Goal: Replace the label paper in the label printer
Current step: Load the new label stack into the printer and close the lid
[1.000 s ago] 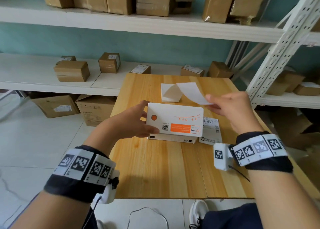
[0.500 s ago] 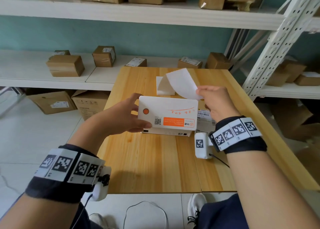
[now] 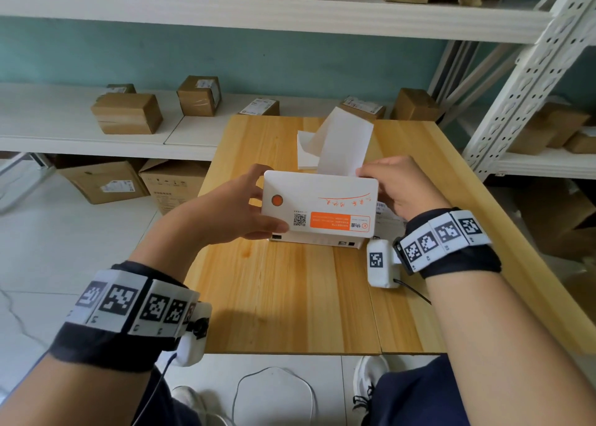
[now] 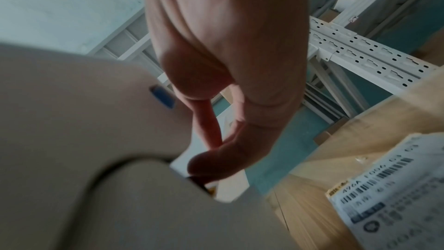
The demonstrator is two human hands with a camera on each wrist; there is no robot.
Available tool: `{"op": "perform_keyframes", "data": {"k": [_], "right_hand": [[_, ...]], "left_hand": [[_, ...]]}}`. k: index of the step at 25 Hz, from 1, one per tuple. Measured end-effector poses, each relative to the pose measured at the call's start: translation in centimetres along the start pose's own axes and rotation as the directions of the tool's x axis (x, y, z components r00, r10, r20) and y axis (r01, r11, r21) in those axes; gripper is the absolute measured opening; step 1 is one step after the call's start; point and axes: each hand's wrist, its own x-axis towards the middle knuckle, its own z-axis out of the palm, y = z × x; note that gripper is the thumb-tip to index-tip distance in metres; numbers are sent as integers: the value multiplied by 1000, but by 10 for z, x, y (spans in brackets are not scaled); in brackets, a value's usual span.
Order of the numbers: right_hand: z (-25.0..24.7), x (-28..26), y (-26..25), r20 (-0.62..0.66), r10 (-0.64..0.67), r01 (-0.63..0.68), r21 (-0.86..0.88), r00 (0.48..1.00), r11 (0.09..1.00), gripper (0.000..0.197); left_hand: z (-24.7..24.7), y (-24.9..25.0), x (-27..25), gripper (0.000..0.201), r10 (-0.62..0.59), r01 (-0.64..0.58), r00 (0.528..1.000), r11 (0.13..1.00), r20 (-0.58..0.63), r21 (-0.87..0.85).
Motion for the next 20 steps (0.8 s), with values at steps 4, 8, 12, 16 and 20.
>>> {"op": "perform_keyframes", "data": {"k": [4,8,12,16,20], "right_hand": [[0,-3,1,159,58,-56,-18,986,998,17],[0,-4,-5,275,141,-146,-3,951,989,24],[1,-9,-10,351,165,-172,-9,922,985,26],[0,-8,-13,371,159,-151,-51,915,987,30],[3,-6,-12,325,140,-125,-65,935,990,19]], "left_hand": [[1,1,-2,77,2,-2,1000,1000,5,-7],[1,2,-2,76,3,-3,1000,1000,8,-16],[1,2,-2,76,6,-6,1000,1000,11,-13],[1,2,-3,76,8,-8,1000,1000,7,-17],[1,1,-2,76,6,-6,1000,1000,7,-23]]}}
